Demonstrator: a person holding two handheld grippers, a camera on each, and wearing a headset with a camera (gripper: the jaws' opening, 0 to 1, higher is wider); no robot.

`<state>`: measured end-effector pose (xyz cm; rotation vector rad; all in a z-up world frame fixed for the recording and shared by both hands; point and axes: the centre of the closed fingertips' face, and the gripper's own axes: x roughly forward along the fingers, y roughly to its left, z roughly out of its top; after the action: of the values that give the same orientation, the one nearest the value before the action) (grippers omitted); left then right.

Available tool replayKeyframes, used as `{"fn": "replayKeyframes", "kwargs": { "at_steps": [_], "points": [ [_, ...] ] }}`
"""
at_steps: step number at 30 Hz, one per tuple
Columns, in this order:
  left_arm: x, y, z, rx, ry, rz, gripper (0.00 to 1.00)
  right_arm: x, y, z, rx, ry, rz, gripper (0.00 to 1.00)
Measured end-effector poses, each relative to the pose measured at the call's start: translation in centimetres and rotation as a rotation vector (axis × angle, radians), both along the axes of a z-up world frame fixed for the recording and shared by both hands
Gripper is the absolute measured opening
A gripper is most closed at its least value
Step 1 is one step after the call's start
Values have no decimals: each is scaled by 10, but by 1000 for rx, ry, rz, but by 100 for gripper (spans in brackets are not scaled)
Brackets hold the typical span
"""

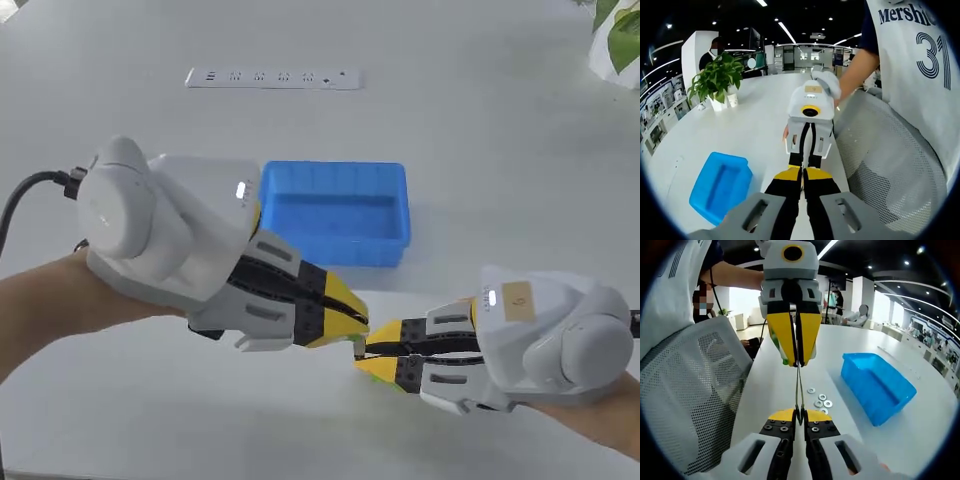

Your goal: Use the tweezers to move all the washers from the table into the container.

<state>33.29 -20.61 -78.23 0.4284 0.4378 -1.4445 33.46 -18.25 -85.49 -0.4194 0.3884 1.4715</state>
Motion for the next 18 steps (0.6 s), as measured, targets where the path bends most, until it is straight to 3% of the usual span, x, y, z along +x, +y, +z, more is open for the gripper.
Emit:
{"fn": "replayKeyframes", "kwargs": {
  "at_steps": [7,18],
  "points": [
    [-4,0,0,10,-22,-16,5,-1,2,0,-43,-51,20,9],
    [-3,5,1,9,-32,8,5,-2,9,0,-73,-66,69,11]
  ]
}}
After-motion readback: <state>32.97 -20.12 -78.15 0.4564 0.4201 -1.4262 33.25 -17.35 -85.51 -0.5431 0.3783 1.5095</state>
